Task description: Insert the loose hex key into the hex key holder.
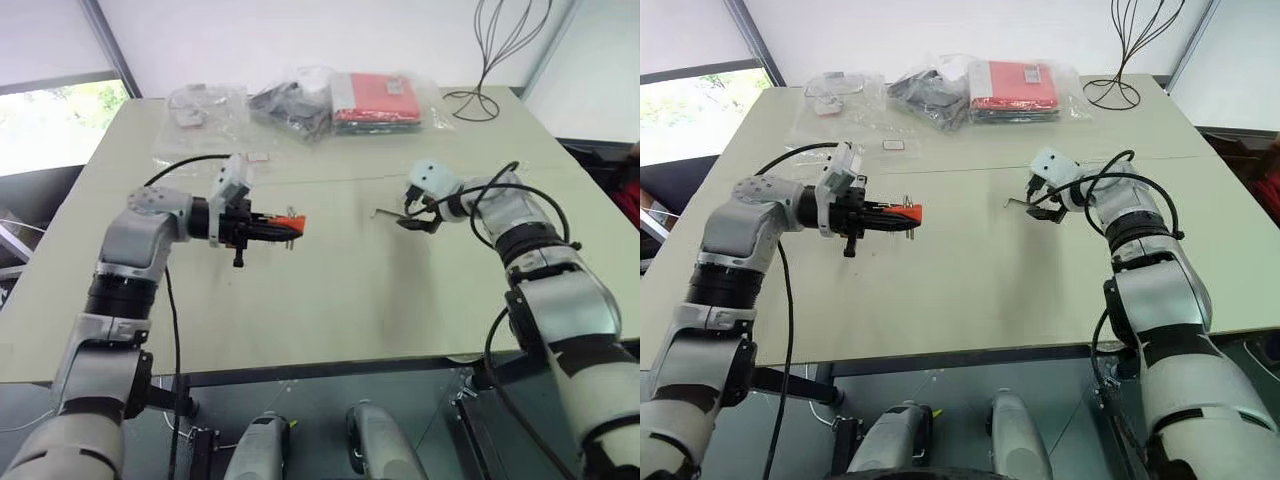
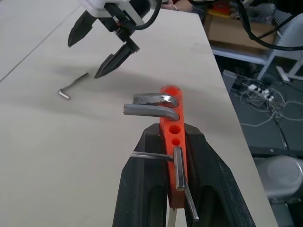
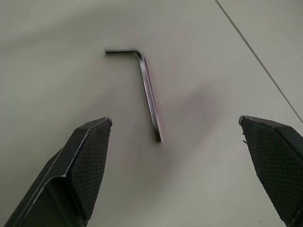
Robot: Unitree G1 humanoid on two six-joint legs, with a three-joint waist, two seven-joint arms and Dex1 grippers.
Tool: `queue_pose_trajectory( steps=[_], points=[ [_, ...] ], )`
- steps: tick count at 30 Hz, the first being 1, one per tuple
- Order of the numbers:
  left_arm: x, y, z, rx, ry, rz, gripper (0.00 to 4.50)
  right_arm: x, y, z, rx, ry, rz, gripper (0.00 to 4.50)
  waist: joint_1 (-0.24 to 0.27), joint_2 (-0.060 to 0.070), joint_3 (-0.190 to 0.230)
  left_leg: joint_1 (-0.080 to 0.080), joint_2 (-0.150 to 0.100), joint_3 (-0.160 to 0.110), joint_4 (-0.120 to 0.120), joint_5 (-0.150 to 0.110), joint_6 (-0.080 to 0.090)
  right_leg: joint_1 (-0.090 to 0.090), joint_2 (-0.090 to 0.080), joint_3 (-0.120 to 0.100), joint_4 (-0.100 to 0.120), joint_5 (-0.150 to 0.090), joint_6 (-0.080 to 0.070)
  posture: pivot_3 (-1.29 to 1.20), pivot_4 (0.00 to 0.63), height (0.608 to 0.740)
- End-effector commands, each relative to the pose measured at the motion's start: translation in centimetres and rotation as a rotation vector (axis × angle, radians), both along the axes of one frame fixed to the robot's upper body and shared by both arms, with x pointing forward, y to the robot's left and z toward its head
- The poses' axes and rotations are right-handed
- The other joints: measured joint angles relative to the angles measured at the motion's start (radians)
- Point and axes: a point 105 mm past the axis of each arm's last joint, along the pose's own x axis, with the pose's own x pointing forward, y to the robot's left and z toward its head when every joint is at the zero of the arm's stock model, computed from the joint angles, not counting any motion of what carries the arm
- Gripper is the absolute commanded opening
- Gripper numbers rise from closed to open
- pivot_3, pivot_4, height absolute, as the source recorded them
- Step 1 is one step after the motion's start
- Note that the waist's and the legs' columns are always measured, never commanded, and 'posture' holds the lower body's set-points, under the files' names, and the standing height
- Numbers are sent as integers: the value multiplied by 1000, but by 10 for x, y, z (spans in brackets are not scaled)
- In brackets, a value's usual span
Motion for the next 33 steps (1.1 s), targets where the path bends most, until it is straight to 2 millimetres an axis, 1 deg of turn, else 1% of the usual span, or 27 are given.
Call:
queue_pose_trajectory(
  steps=[1,5,9,13,16,19,20,22,23,24,26,29,33],
  points=[
    [-8,6,12,-23,-36,17,0,5,6,3,-32,-25,-5,4472,0,0,0,0,0,0,0,0,0,0,0,0,0,0,0,0,150,740],
    [-8,15,12,-6,-62,72,0,7,20,-9,-12,-9,-27,4472,-4,0,0,1,1,1,0,0,0,0,0,1,0,0,0,0,150,740],
    [-3,22,13,15,-102,122,0,8,23,-11,42,-5,-72,4472,-3,0,0,2,6,3,2,0,0,0,5,3,1,2,-2,0,150,740],
    [-3,28,13,21,-111,153,0,9,28,-12,120,15,-110,4472,-3,0,0,3,7,5,2,0,0,0,7,4,1,3,-4,0,150,740],
    [-5,30,13,13,-111,173,0,10,25,-13,181,23,-165,4472,-4,0,0,4,10,6,2,0,0,0,11,6,1,4,-4,0,150,740],
    [-7,33,12,4,-104,197,0,10,16,-13,241,21,-234,4472,-2,0,0,4,11,6,1,0,0,0,12,6,1,4,-5,0,150,740],
    [-8,34,12,-1,-99,205,0,10,11,-14,235,16,-248,4472,-1,0,0,4,12,6,1,0,0,0,12,6,1,4,-5,0,150,740],
    [-9,37,11,-8,-94,226,0,9,5,-18,204,12,-252,4087,-1,0,0,4,12,6,1,0,0,0,12,6,1,4,-5,0,150,740],
    [-9,38,11,-10,-93,232,0,9,4,-20,192,11,-248,3782,-1,0,0,4,12,6,1,0,0,0,12,6,1,4,-5,0,150,740],
    [-9,38,11,-11,-94,237,0,8,3,-22,189,11,-250,3354,-1,0,0,3,12,6,1,0,0,0,12,6,0,4,-5,0,150,740],
    [-10,38,11,-13,-98,245,0,7,4,-26,203,24,-259,2347,-1,0,0,3,11,7,1,0,0,0,12,7,0,4,-5,0,150,740],
    [-9,38,13,-19,-107,263,0,5,10,-32,256,66,-262,2347,0,0,0,3,12,7,2,0,0,0,12,7,0,4,-5,0,150,740],
    [-7,43,16,-27,-115,305,0,1,17,-40,315,119,-262,2347,-3,0,0,3,12,7,1,0,0,0,12,7,0,4,-5,0,150,740]
  ],
)
